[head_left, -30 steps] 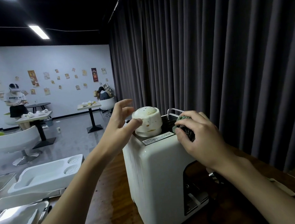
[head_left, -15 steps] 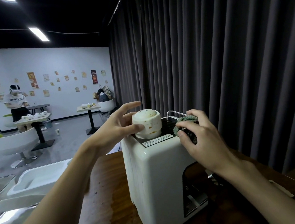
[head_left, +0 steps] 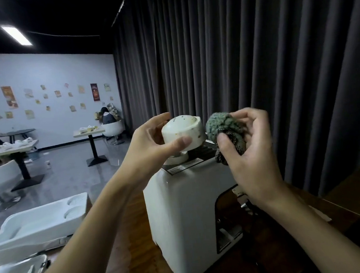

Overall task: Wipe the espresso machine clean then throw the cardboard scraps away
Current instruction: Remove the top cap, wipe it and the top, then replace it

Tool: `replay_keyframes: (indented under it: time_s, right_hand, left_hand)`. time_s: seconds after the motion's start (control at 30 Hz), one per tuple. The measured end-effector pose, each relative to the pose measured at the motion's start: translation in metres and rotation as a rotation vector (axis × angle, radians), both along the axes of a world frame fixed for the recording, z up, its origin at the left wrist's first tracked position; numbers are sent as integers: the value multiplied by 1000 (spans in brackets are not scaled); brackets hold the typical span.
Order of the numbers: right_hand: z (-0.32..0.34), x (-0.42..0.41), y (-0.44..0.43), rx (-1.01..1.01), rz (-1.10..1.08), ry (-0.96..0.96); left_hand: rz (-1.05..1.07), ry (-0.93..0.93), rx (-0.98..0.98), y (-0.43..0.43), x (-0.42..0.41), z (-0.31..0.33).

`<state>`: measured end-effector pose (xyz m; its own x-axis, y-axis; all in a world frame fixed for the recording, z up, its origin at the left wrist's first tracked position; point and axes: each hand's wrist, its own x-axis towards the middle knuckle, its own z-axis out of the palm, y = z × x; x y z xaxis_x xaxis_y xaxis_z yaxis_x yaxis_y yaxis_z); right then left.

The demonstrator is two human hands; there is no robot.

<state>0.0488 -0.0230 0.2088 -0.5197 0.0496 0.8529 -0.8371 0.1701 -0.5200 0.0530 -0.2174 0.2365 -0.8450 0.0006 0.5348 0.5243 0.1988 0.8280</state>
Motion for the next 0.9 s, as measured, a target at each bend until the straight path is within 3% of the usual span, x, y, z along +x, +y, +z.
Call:
replay_keyframes:
  time_s: [0.2,0.37,0.63,0.9]
  right_hand:
    - [-5,24,10,-52,-35,44]
    - [-15,39,39,-15,52,-28]
    - [-40,48,119,60,-44,2]
    - [-67,49,197,-70,37,-197]
  left_hand:
    - [-107,7,11,34,35,-13]
    - [-185,-7,109,70,53,-27]
    - [-121,-75,265,160,54,-54]
    - [-72,-162,351,244,62,-90]
